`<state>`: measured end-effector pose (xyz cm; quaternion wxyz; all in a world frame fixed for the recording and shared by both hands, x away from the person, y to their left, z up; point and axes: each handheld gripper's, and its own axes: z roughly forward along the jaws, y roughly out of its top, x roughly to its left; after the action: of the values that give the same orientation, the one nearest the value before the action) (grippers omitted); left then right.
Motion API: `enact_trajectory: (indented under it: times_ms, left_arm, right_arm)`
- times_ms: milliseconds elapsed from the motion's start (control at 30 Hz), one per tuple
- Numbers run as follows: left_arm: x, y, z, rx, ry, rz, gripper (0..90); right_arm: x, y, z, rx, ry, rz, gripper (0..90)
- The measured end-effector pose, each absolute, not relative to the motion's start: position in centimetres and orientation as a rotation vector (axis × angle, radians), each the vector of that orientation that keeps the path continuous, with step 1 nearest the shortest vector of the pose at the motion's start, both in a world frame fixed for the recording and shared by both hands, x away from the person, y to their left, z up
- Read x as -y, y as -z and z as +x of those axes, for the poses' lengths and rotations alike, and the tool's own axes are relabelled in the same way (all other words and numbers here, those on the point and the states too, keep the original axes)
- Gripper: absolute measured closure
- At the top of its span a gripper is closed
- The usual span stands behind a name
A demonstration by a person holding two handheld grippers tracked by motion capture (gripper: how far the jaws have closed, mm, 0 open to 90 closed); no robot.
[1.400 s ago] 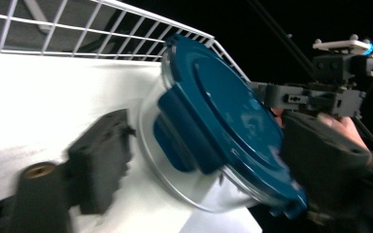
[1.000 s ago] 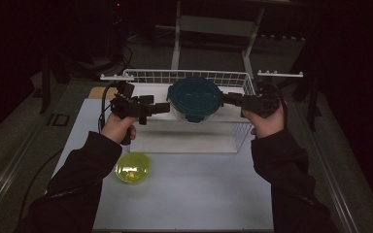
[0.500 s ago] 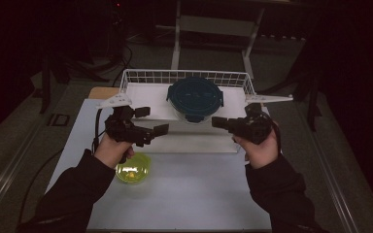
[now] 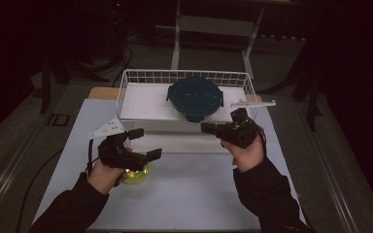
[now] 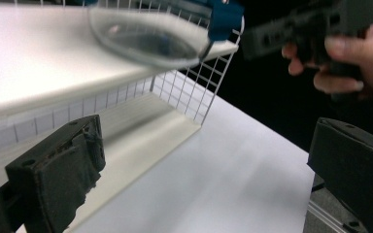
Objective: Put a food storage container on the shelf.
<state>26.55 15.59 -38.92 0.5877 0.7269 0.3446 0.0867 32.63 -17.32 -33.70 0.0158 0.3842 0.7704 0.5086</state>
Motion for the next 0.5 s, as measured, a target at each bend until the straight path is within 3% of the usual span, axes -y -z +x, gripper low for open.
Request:
enact_trajectory:
  times_ms: [500]
  left_arm:
    - [-15.8,42.0,24.5,-0.82,-0.203,1.686,0.0]
  right_arm:
    - [17.0,34.4,35.2,-2.331,-1.604,1.312,90.0]
